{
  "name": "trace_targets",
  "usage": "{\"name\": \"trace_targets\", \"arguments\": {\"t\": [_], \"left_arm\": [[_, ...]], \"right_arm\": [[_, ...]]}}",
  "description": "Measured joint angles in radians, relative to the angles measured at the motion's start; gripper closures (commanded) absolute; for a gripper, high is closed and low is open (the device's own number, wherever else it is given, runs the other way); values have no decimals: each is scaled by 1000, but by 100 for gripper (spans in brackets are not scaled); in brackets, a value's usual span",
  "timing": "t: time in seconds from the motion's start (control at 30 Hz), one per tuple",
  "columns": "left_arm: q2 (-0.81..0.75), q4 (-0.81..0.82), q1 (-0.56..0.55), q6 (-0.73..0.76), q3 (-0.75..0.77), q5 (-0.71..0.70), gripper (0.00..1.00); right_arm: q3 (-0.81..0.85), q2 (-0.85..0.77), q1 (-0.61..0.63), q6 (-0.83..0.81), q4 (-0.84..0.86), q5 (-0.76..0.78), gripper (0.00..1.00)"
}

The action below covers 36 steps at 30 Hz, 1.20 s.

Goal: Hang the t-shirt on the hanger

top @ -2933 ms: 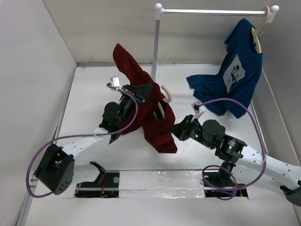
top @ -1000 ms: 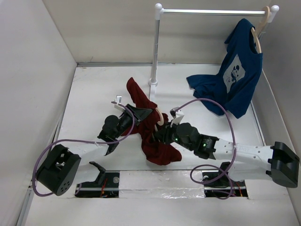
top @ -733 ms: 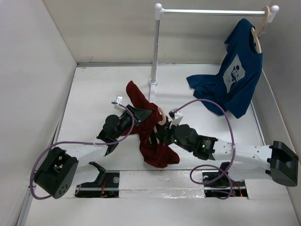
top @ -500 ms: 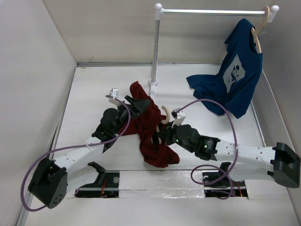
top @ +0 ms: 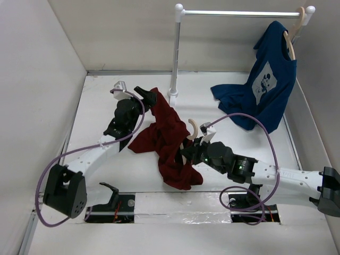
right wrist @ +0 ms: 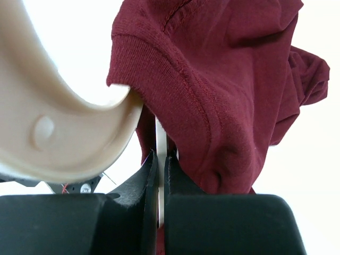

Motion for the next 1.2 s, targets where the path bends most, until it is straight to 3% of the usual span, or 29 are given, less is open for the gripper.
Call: {"name": "trace_targets", "arguments": {"t": [0.33, 0.7, 0.73, 0.8, 0.83, 0.87, 0.97, 1.2], "left_arm": [[197, 131, 145, -140, -4, 102, 24], [327, 344, 156, -286, -14, 209, 29], [336, 348, 156, -293, -14, 216, 32], [347, 353, 156, -308, -14, 220, 50], [349, 360, 156, -315, -14, 220, 61], [350, 366, 156, -324, -14, 220, 79], [350, 391, 156, -334, -14, 219, 100], [341, 406, 156, -330, -14, 194, 100]], "right_arm": [[-9, -26, 1, 1, -9, -14, 100], [-11, -41, 1, 2, -9, -42, 100], [-11, -45, 1, 3, -9, -43, 100], [-11, -52, 1, 4, -10, -43, 100], [-11, -56, 1, 4, -10, -43, 100], [-11, -60, 1, 5, -10, -43, 100], [-12, -66, 1, 5, -11, -45, 100], [-19, -76, 1, 9, -17, -47, 100]]}}
